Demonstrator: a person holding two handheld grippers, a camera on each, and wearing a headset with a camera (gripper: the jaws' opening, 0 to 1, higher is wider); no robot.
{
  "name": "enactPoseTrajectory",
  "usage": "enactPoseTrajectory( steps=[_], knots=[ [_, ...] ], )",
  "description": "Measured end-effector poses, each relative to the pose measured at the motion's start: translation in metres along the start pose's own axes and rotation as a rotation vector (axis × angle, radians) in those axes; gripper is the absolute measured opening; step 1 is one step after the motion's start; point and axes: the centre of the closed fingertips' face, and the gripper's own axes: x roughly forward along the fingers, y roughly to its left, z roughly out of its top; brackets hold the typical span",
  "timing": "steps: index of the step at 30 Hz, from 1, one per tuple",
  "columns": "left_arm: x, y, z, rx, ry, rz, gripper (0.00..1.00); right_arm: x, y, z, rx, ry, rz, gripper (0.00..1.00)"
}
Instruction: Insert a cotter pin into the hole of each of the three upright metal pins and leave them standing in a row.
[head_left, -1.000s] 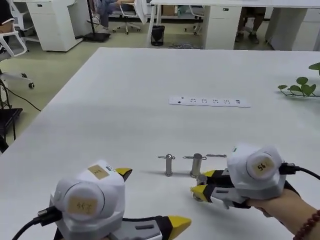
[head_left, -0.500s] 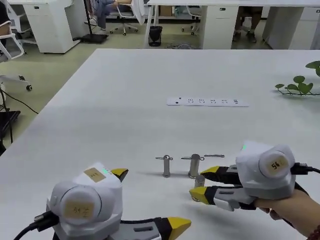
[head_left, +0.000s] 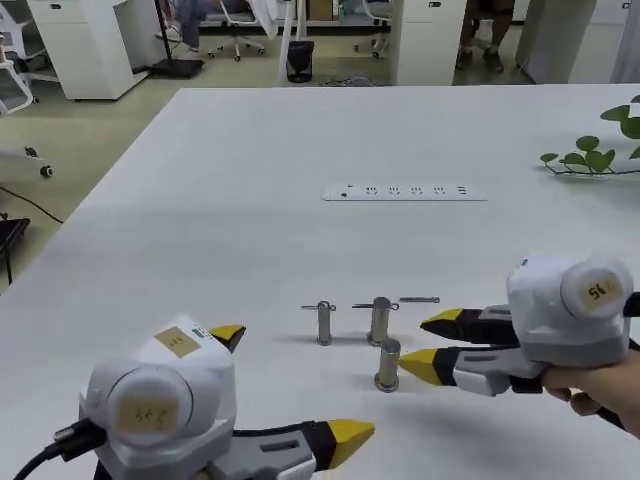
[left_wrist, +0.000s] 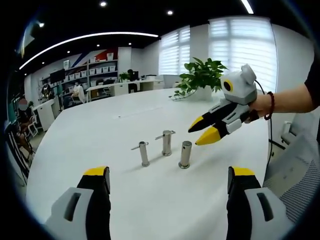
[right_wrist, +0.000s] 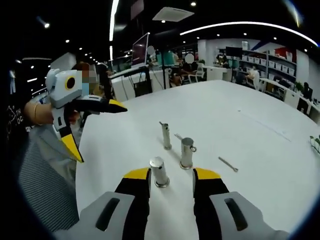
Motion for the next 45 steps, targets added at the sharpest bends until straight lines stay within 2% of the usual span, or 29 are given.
enactPoseTrajectory(
  steps=[7,12,18,21,24,30,37,45],
  knots=[
    [0.003,0.002,0.001,0.001,0.003,0.004,0.96,-0.008,-0.018,0.005,-0.009,0.017,-0.036,0.26],
    [0.003,0.002,0.001,0.002,0.006,0.002,0.96,-0.008,-0.033,0.001,-0.024,0.072,-0.063,0.22],
    [0.004,0.004,0.001,-0.004,0.005,0.002,0.95,-0.007,-0.05,0.005,-0.044,0.114,-0.088,0.2],
    [0.006,0.005,0.0,-0.007,0.009,0.004,0.95,-0.005,-0.058,0.003,-0.064,0.159,-0.097,0.19],
    [0.006,0.005,0.001,-0.009,0.005,0.003,0.95,-0.002,-0.064,0.004,-0.074,0.178,-0.095,0.19],
    [0.008,0.009,0.001,-0.008,0.005,0.003,0.94,0.006,-0.077,-0.002,-0.117,0.265,-0.08,0.19],
    [0.009,0.011,-0.001,-0.007,0.007,0.01,0.93,0.02,-0.086,-0.002,-0.158,0.297,-0.052,0.16],
    [0.012,0.008,-0.008,-0.019,0.025,-0.005,0.92,0.037,-0.095,-0.015,-0.204,0.367,-0.034,0.14]
  ],
)
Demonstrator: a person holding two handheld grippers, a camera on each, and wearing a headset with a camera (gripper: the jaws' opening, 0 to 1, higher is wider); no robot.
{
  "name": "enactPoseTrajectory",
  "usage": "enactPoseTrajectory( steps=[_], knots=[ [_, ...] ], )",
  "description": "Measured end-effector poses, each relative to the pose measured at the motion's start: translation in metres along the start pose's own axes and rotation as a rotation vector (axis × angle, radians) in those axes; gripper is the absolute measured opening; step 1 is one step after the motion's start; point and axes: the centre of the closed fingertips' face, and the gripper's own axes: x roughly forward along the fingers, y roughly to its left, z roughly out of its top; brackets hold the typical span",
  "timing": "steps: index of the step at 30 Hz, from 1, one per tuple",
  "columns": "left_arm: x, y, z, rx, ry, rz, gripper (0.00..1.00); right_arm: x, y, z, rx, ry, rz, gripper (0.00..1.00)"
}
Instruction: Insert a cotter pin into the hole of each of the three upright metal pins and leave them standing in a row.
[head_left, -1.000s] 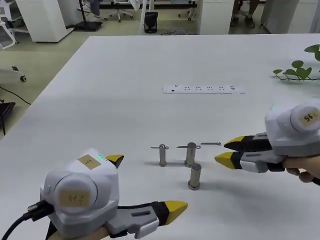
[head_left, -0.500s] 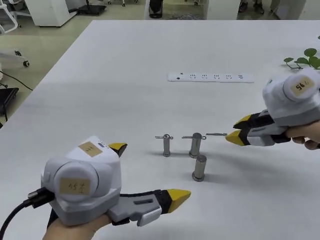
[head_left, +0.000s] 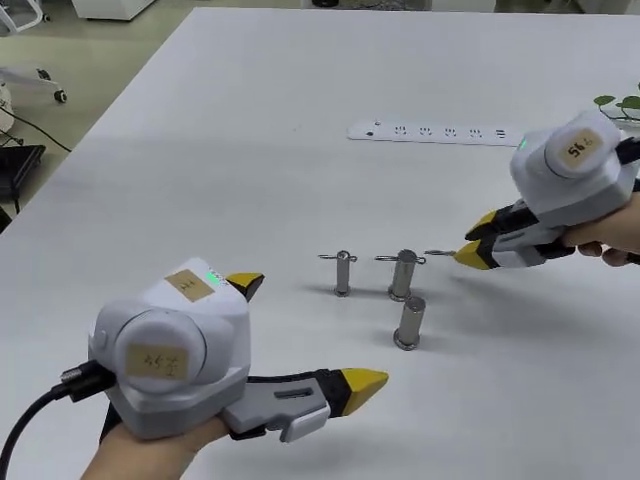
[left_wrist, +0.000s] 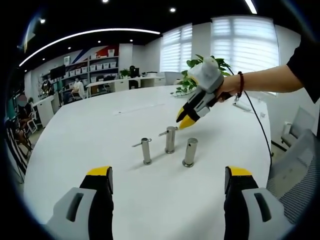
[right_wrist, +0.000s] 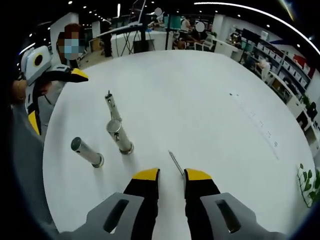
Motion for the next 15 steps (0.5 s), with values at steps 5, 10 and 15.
enactPoseTrajectory(
  steps=[5,10,15],
  knots=[
    [0.001,0.001,0.0,-0.006,0.003,-0.003,0.91,0.008,-0.004,-0.003,-0.017,0.03,0.008,0.13],
    [0.001,0.004,-0.001,-0.001,0.014,0.001,0.91,0.014,-0.009,-0.006,-0.03,0.054,0.014,0.12],
    [0.002,0.006,0.001,0.001,0.012,0.0,0.9,0.018,-0.015,-0.011,-0.04,0.073,0.02,0.1]
  ],
)
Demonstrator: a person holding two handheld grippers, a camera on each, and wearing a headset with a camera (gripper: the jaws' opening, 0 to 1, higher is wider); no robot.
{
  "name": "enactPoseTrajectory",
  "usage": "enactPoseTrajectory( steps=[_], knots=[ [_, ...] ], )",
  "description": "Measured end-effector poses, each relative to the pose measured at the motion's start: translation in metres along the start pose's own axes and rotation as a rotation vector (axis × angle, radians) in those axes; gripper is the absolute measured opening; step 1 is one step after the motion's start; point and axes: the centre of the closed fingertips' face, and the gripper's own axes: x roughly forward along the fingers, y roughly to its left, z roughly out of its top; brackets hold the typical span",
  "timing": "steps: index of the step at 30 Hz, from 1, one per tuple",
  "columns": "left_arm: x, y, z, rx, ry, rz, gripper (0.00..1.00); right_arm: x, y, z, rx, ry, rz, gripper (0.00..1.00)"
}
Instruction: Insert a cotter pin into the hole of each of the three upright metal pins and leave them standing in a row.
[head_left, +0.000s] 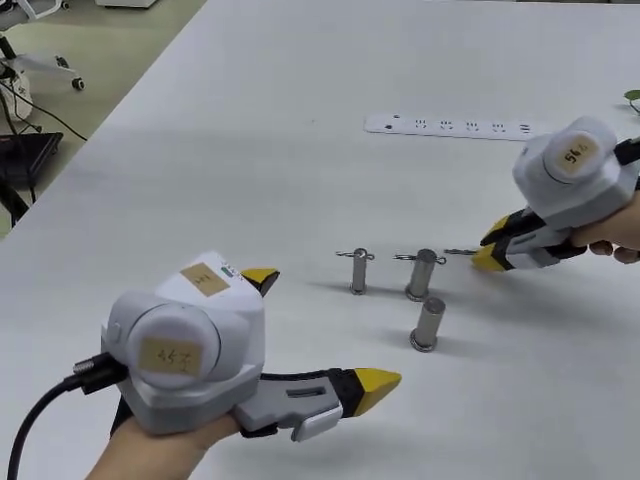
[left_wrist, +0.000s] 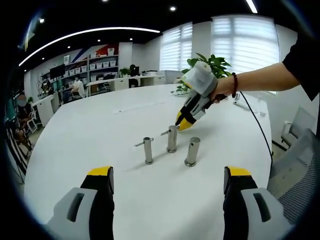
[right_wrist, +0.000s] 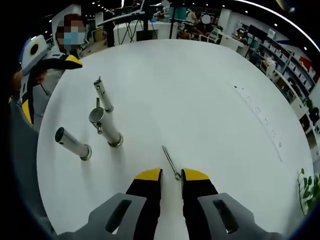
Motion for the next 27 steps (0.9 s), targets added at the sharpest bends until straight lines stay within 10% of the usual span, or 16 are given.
enactPoseTrajectory(
  steps=[27],
  knots=[
    [-0.002,0.002,0.004,0.017,0.001,-0.01,0.85,0.007,0.008,-0.002,-0.054,0.077,0.042,0.0]
  ],
)
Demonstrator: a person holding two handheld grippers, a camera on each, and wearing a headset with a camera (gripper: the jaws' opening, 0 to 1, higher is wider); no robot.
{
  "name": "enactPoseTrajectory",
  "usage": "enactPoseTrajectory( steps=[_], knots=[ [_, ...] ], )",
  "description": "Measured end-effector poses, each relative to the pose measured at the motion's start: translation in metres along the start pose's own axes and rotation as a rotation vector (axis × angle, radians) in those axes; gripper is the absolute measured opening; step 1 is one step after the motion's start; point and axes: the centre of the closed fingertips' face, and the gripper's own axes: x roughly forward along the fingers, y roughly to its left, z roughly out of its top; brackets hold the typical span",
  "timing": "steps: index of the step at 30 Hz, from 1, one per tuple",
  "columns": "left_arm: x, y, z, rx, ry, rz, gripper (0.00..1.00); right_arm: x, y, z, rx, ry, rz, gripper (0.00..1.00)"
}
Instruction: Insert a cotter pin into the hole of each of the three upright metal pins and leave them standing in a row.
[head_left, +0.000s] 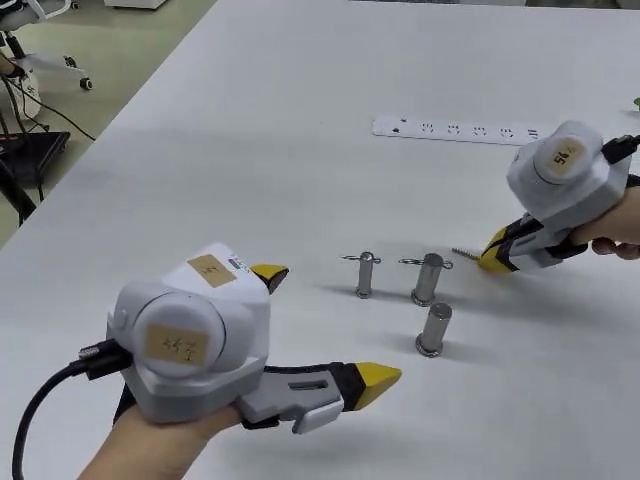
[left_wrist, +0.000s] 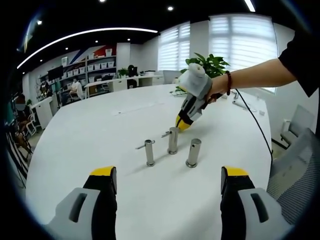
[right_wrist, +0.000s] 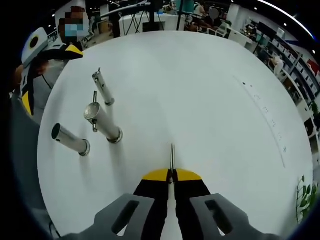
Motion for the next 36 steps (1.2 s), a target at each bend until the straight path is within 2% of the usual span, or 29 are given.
enactPoseTrajectory(
  steps=[7,10,13,17,25,36],
  knots=[
    [-0.001,-0.001,0.003,0.006,0.0,-0.002,0.82,-0.002,0.003,-0.001,-0.033,0.004,-0.005,0.0],
    [-0.001,-0.002,0.0,-0.012,0.012,-0.013,0.76,-0.006,0.0,0.004,-0.04,-0.027,-0.017,0.0],
    [-0.001,-0.003,-0.003,-0.011,0.021,-0.016,0.75,-0.012,0.003,0.008,-0.028,-0.046,-0.016,0.0],
    [-0.001,-0.005,-0.002,-0.002,0.025,-0.026,0.73,-0.021,0.007,0.015,-0.048,-0.084,-0.033,0.0],
    [0.001,-0.006,0.009,0.004,0.01,-0.04,0.67,-0.041,0.025,0.035,-0.15,-0.185,-0.053,0.0],
    [0.008,-0.008,0.022,0.015,0.022,-0.075,0.53,-0.062,0.048,0.056,-0.266,-0.26,-0.092,0.0]
  ],
)
